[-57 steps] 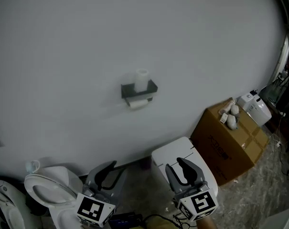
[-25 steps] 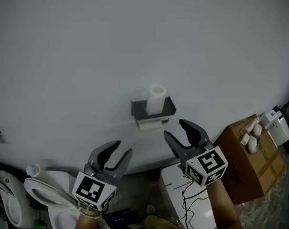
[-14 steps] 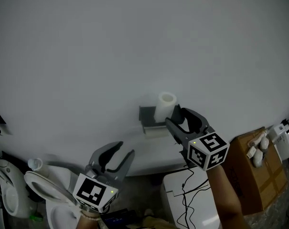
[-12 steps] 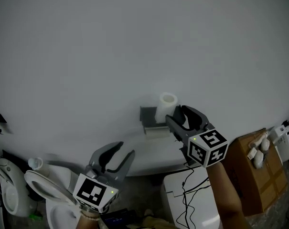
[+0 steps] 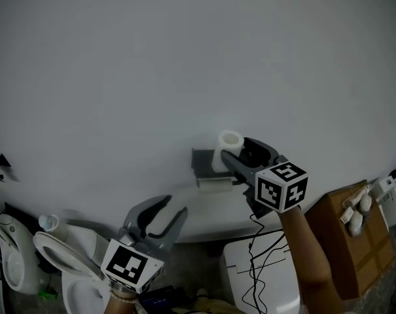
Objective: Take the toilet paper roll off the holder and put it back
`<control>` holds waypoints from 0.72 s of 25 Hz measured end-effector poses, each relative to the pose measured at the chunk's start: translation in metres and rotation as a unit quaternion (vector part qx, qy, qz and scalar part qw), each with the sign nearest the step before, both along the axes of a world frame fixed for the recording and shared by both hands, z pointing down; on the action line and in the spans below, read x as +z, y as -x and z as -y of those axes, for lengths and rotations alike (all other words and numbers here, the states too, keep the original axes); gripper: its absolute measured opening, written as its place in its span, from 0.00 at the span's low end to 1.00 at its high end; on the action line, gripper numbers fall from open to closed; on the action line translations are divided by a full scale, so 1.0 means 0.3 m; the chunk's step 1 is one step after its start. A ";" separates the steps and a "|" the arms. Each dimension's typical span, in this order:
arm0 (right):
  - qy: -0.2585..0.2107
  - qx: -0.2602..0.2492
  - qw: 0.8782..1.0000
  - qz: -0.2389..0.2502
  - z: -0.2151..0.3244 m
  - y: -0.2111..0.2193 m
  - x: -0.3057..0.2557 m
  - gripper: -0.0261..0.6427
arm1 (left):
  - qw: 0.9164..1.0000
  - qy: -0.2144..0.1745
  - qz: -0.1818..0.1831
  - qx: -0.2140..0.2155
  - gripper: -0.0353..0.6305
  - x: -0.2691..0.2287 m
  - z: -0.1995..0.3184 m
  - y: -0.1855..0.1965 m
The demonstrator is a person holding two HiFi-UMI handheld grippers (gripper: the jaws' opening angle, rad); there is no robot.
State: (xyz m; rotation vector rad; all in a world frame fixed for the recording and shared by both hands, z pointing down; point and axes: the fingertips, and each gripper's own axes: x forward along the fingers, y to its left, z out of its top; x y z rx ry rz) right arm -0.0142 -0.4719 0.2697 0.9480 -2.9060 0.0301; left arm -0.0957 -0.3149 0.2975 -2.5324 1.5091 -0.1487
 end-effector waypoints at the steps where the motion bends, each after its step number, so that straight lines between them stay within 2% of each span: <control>1: 0.003 -0.005 1.000 0.000 0.002 0.004 0.001 0.46 | 1.000 0.002 0.000 0.000 0.26 -0.001 0.002 -0.005; 7: 0.011 -0.018 1.000 0.009 0.021 0.012 0.005 0.45 | 1.000 0.019 -0.009 0.000 0.26 -0.010 0.015 -0.032; 9: 0.010 -0.023 1.000 0.008 0.020 0.017 0.003 0.42 | 1.000 0.016 -0.008 0.000 0.26 -0.016 0.022 -0.035; 14: -0.001 -0.025 1.000 0.001 0.022 0.025 -0.001 0.42 | 1.000 -0.009 0.005 0.005 0.28 -0.024 0.050 -0.031; 18: -0.007 -0.029 1.000 0.005 0.012 0.024 -0.020 0.42 | 1.000 0.019 -0.001 0.017 0.33 -0.033 0.081 -0.070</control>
